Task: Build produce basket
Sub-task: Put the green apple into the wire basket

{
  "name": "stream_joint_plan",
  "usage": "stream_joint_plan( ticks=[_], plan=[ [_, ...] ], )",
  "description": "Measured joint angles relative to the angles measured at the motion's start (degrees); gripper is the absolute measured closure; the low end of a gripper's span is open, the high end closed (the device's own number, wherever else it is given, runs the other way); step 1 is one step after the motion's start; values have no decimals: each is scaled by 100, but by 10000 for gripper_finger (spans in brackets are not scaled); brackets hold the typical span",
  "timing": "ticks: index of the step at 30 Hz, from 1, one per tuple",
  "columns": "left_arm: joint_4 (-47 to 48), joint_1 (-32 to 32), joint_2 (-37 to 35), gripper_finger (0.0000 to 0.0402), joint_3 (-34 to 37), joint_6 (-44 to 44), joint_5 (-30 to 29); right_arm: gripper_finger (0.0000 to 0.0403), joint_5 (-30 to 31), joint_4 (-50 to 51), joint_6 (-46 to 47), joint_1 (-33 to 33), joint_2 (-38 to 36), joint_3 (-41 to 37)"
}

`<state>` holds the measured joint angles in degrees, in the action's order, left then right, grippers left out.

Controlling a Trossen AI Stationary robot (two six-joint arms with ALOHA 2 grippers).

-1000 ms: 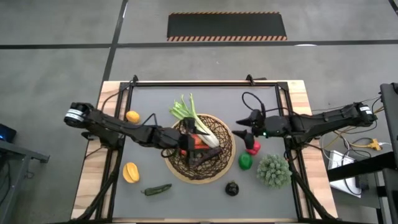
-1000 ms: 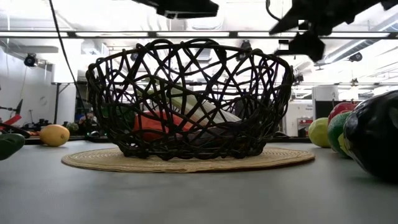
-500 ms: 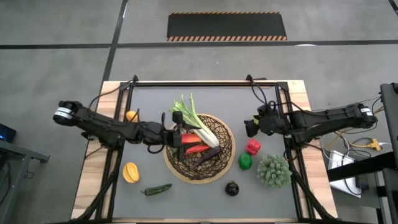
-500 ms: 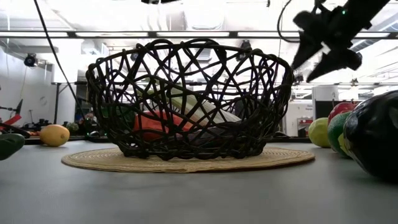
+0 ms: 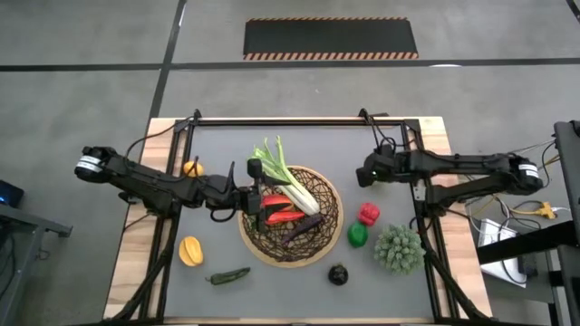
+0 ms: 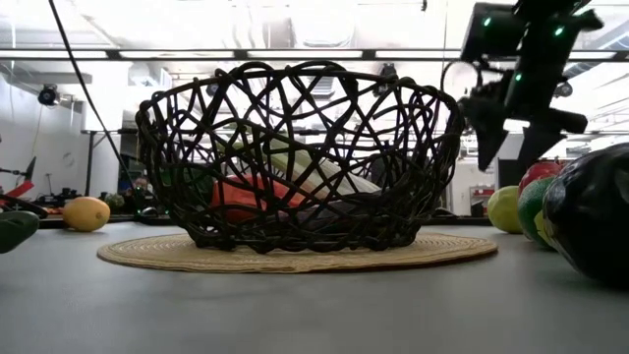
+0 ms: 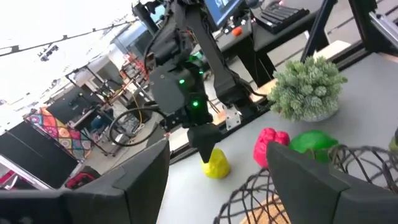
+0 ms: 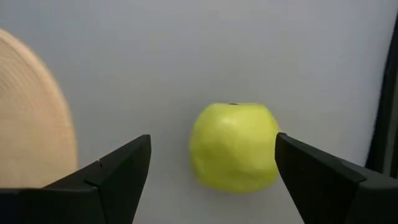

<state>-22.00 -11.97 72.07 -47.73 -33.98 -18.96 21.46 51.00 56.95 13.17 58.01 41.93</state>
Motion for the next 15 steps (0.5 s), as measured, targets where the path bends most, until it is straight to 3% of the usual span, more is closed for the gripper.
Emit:
stream_joint_plan(
  ticks=[7,15],
  plan=[
    [-9,0,-11,152,177,-2,-116,78,-284,33,-281,443,486,2],
    [-9,0,-24,152,200,0,-146,86,-395,106,-301,514,927,7]
  ],
)
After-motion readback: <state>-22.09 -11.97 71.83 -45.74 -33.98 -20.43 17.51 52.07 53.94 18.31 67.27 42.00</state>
